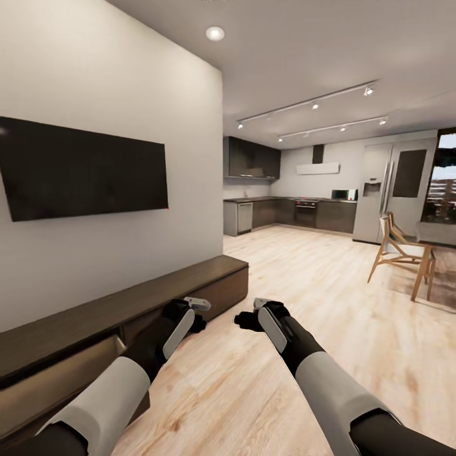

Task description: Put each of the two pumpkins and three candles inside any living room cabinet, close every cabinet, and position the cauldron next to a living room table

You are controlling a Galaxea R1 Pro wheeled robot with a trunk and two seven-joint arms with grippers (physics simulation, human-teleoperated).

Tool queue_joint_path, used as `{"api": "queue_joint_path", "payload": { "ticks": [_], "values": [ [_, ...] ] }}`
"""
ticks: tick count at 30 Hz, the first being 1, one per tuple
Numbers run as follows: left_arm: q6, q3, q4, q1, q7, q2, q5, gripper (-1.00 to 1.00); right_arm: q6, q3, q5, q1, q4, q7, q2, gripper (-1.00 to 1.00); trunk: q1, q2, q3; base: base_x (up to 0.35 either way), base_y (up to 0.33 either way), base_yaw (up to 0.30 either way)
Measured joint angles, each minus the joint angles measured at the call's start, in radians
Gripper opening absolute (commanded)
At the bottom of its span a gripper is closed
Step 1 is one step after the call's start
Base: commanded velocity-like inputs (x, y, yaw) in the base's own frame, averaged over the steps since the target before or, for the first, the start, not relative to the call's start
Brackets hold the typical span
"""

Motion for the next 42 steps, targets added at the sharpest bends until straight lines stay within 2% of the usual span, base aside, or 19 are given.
{"api": "queue_joint_path", "payload": {
  "ticks": [6,10,12,13,15,16,19,22,24,27,30,33,37,42],
  "values": [
    [0.019,0.0,0.011,0.0,-0.004,0.0,0.0,1.0,0.003,-0.006,0.0,0.0,0.0,-0.001,0.0,1.0,-0.023,0.042,0.022,0.0,0.0,-0.277],
    [0.023,0.0,0.02,0.0,-0.005,0.0,-0.001,1.0,0.004,-0.035,0.002,0.0,0.0,-0.002,0.0,1.0,-0.038,0.07,0.036,0.0,0.0,-0.277],
    [0.024,0.0,0.043,-0.001,-0.005,-0.001,-0.001,1.0,0.003,-0.062,0.004,0.001,0.004,-0.006,-0.002,1.0,-0.046,0.084,0.043,0.0,0.0,-0.277],
    [0.024,0.0,0.055,-0.001,-0.005,-0.001,-0.001,1.0,0.002,-0.073,0.005,0.001,0.007,-0.007,-0.007,1.0,-0.05,0.091,0.047,0.0,0.0,-0.277],
    [0.025,0.001,0.095,-0.001,-0.006,-0.002,0.0,1.0,-0.001,-0.105,0.007,0.009,0.013,-0.01,-0.035,1.0,-0.058,0.105,0.054,0.0,0.0,-0.277],
    [0.024,0.001,0.12,-0.001,-0.006,-0.002,0.0,1.0,-0.002,-0.128,0.009,0.025,0.015,-0.01,-0.058,1.0,-0.061,0.112,0.058,0.0,0.0,-0.276],
    [0.02,0.001,0.165,-0.001,-0.006,-0.002,0.0,1.0,-0.005,-0.16,0.008,0.068,0.017,-0.011,-0.095,1.0,-0.073,0.133,0.069,0.0,0.0,-0.275],
    [0.011,0.002,0.204,-0.002,-0.006,0.0,0.002,1.0,-0.022,-0.174,0.007,0.114,0.017,-0.013,-0.115,1.0,-0.084,0.154,0.081,0.0,0.0,-0.273],
    [-0.012,0.006,0.229,-0.001,-0.015,0.003,0.004,1.0,-0.063,-0.179,0.009,0.156,0.018,-0.014,-0.126,1.0,-0.092,0.168,0.088,0.0,0.0,-0.273],
    [-0.083,0.006,0.271,0.0,-0.053,0.007,0.002,1.0,-0.123,-0.181,0.012,0.22,0.018,-0.017,-0.139,1.0,-0.104,0.189,0.1,0.0,0.0,-0.272],
    [-0.143,0.006,0.31,0.0,-0.093,0.009,0.0,1.0,-0.157,-0.182,0.015,0.267,0.018,-0.021,-0.143,1.0,-0.115,0.21,0.111,0.0,0.0,-0.248],
    [-0.202,0.005,0.336,0.006,-0.138,0.011,0.0,1.0,-0.234,-0.183,0.017,0.329,0.018,-0.023,-0.145,1.0,-0.127,0.231,0.122,0.0,0.0,-0.171],
    [-0.278,0.005,0.361,0.022,-0.163,0.012,-0.006,1.0,-0.337,-0.183,0.013,0.41,0.017,-0.021,-0.145,1.0,-0.142,0.259,0.135,0.0,0.0,-0.114],
    [-0.353,0.005,0.414,0.052,-0.172,0.012,-0.006,1.0,-0.391,-0.181,0.012,0.447,0.013,-0.021,-0.141,1.0,-0.161,0.294,0.151,0.0,0.0,-0.048]
  ]
}}
